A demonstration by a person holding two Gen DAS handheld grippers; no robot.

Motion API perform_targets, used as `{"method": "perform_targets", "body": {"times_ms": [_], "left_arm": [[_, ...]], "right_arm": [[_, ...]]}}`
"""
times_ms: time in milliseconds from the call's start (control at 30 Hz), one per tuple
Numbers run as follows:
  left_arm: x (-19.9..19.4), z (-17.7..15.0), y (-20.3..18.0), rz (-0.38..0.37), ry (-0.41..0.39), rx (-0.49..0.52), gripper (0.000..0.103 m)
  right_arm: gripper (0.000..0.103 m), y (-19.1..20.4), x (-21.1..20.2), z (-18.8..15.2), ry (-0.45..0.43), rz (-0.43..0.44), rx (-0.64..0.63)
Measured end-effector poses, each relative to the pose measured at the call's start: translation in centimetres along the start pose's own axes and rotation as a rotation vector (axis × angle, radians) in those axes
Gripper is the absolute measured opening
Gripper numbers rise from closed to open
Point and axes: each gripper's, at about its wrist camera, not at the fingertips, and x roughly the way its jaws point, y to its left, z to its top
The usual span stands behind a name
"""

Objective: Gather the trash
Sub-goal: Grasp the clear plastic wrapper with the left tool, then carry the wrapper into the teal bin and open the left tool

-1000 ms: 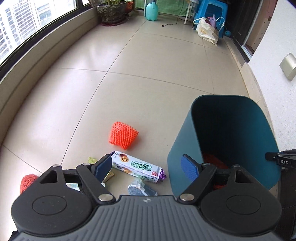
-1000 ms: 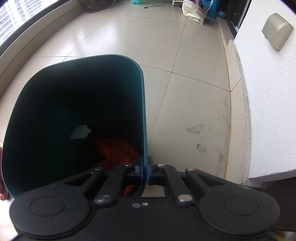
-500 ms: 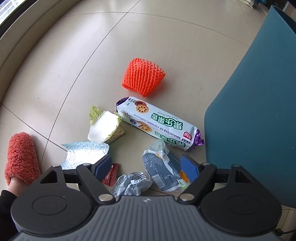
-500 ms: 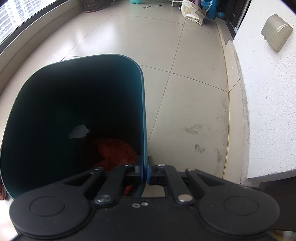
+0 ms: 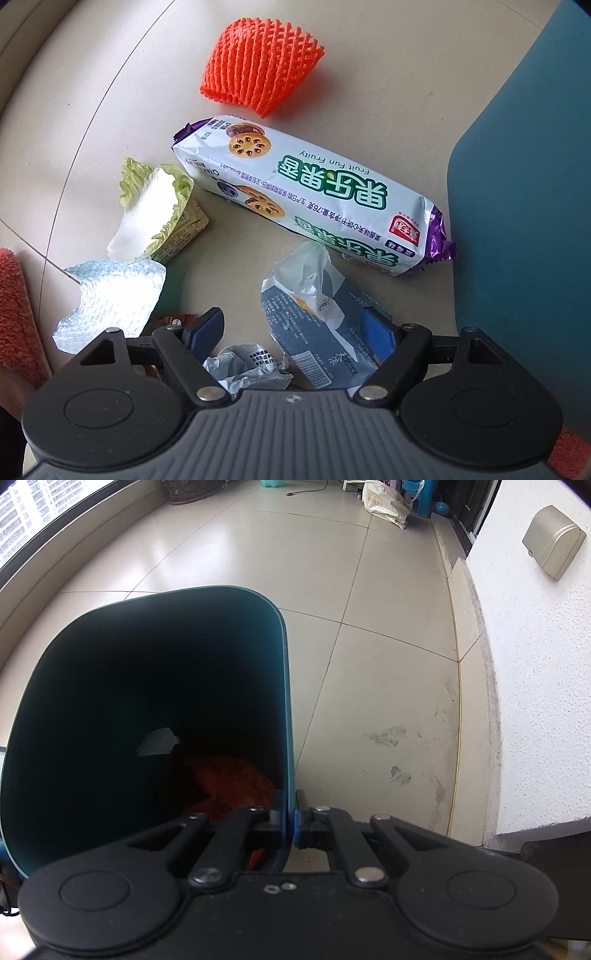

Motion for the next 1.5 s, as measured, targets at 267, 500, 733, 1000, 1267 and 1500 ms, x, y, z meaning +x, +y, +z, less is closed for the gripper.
{"method": "perform_targets", "body": {"times_ms": [267,500,733,1000,1267,1500], "left_arm": [[0.3,-0.1,-0.5,-0.022,0.022,0.031,0.011],[-3.6,-0.7,0.2,-0.033,-0.023,0.011,0.006],[-11.0,-1.5,1.6,-0.065,-0.100,-0.003,0.007],[-21.2,-3.0,1.1,-0.128,-0.256,0.057,0.007],[-30.0,-3.6,0.6,-0.209,-0.395,0.081,0.007],[-33.8,-3.3,-3.2,-0.251,-0.466,0.164,0.007]], "right_arm": [[0.004,-0.4,0.1,0.3,0.008,0.008,0.007],[0.004,-0.5,0.1,0.4,0.009,0.009,0.014],[0.003,-0.7,0.1,0.3,0.008,0.008,0.019],[0.003,-0.7,0.1,0.2,0.006,0.007,0.021],[0.003,-0.7,0.0,0.0,0.002,0.010,0.016],[0.003,-0.8,0.1,0.1,0.002,0.016,0.019]]}}
